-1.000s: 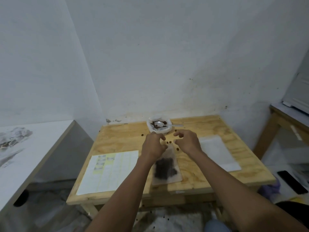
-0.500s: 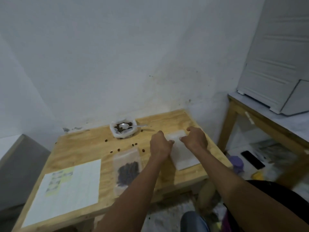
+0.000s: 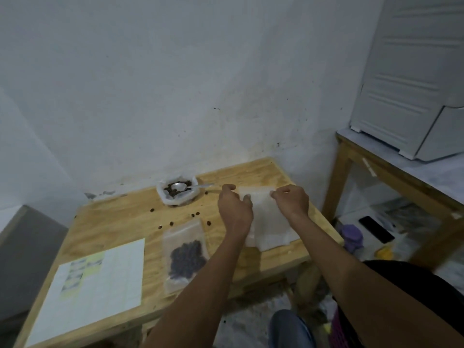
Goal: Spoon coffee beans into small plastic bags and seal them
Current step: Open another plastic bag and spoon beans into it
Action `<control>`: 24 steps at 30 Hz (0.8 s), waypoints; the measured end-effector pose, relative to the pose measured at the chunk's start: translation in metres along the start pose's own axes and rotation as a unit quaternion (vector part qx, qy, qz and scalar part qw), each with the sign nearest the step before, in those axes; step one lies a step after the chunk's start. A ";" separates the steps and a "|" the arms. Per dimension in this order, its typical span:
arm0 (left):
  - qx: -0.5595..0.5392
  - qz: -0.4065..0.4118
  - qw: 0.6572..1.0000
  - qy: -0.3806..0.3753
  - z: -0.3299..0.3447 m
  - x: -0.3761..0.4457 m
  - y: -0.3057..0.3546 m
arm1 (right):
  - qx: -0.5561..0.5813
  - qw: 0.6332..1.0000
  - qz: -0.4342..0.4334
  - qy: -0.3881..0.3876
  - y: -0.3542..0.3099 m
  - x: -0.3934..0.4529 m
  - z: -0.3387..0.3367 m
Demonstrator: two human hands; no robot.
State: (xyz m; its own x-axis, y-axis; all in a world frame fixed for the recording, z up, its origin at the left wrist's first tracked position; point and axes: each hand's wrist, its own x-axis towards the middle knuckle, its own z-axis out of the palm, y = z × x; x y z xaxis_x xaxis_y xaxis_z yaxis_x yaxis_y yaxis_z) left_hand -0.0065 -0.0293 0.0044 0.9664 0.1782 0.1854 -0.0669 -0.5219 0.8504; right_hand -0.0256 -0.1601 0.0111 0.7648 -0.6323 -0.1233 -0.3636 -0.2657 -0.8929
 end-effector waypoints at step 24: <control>-0.111 0.110 0.984 0.090 -0.158 0.043 0.000 | 0.092 0.926 -0.198 -0.308 -0.129 -0.067 0.025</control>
State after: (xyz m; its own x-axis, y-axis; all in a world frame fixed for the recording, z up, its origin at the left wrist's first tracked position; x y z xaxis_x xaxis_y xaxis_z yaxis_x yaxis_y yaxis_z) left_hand -0.0044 0.1105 0.0902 0.8640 0.2378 0.4438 -0.3410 -0.3724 0.8632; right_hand -0.0167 -0.0659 0.1236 0.9976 0.0384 0.0568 0.0640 -0.2231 -0.9727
